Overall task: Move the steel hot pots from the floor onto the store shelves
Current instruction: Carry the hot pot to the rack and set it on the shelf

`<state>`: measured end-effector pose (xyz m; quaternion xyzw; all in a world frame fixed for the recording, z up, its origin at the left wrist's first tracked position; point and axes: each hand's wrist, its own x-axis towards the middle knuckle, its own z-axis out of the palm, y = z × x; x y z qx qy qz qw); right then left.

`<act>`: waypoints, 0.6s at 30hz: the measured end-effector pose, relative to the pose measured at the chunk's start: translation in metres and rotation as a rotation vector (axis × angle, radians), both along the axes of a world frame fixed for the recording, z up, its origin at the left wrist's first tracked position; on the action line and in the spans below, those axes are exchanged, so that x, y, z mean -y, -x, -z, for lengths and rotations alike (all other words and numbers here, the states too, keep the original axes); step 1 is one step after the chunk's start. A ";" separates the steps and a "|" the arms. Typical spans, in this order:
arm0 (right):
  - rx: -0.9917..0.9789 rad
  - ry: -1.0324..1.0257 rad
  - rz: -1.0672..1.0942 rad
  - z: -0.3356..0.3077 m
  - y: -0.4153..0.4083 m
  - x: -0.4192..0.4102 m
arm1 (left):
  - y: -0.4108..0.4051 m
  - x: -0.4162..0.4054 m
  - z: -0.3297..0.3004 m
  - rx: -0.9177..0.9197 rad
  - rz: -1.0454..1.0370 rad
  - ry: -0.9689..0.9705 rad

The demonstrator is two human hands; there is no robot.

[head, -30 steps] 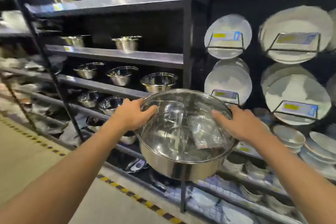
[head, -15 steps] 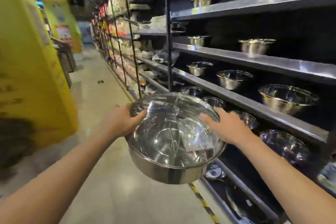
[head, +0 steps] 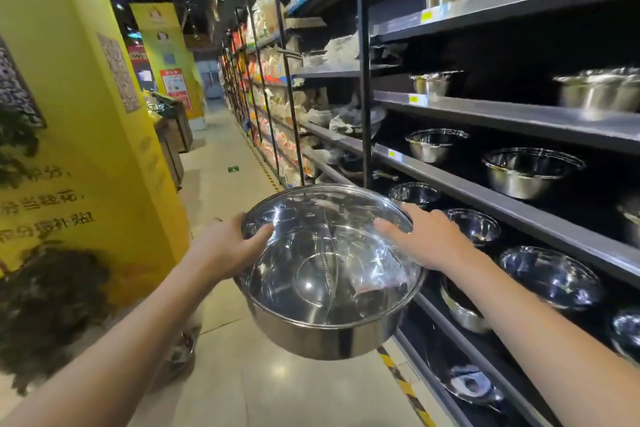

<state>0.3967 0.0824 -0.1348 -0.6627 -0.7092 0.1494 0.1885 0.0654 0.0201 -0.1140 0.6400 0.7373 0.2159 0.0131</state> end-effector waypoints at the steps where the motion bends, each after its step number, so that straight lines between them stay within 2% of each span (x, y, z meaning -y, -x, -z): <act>1: -0.010 -0.011 0.025 -0.003 -0.007 -0.011 | -0.006 -0.018 -0.003 -0.009 0.017 -0.006; 5: -0.001 -0.036 0.136 -0.010 -0.043 -0.046 | -0.036 -0.094 -0.007 0.013 0.131 -0.046; 10: 0.020 -0.016 0.282 -0.007 -0.085 -0.069 | -0.077 -0.169 -0.002 0.031 0.281 0.008; 18: 0.007 0.010 0.618 0.011 -0.110 -0.054 | -0.132 -0.264 0.019 0.015 0.567 0.094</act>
